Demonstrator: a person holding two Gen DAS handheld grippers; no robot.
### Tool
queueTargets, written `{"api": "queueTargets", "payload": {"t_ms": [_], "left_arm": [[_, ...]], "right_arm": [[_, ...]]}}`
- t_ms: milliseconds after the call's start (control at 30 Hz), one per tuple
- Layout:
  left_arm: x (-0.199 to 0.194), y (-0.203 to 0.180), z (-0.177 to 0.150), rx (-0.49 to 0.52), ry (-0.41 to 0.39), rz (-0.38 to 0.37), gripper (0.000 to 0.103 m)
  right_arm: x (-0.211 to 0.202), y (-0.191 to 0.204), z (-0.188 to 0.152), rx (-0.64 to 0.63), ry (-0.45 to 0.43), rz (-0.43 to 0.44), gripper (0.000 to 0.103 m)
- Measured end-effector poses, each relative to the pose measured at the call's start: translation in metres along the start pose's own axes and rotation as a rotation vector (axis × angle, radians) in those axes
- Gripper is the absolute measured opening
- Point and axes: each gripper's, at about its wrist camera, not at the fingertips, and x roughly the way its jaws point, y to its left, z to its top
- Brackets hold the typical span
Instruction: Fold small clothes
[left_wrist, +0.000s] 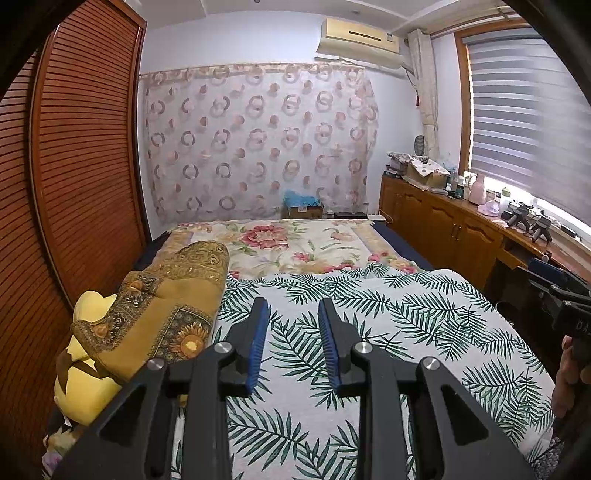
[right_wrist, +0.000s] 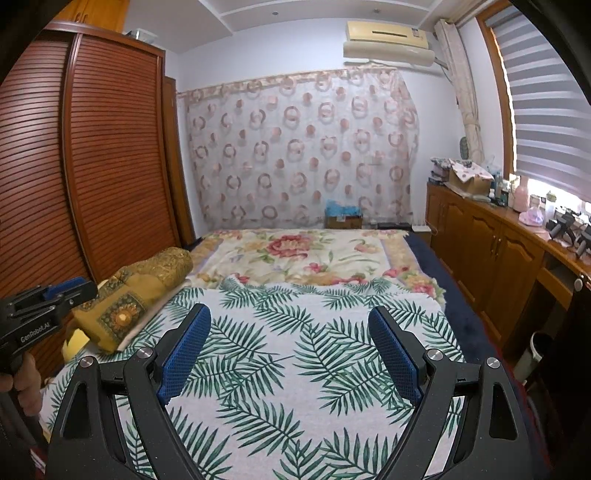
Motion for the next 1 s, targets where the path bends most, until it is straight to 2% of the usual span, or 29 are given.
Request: {"api": "queueTargets", "payload": {"t_ms": [1000], "left_arm": [[-0.0021, 0.0069, 0.0032, -0.004, -0.008, 0.007, 0.028]], "right_arm": [[-0.0003, 0.0000, -0.0023, -0.003, 0.000, 0.003, 0.089]]}}
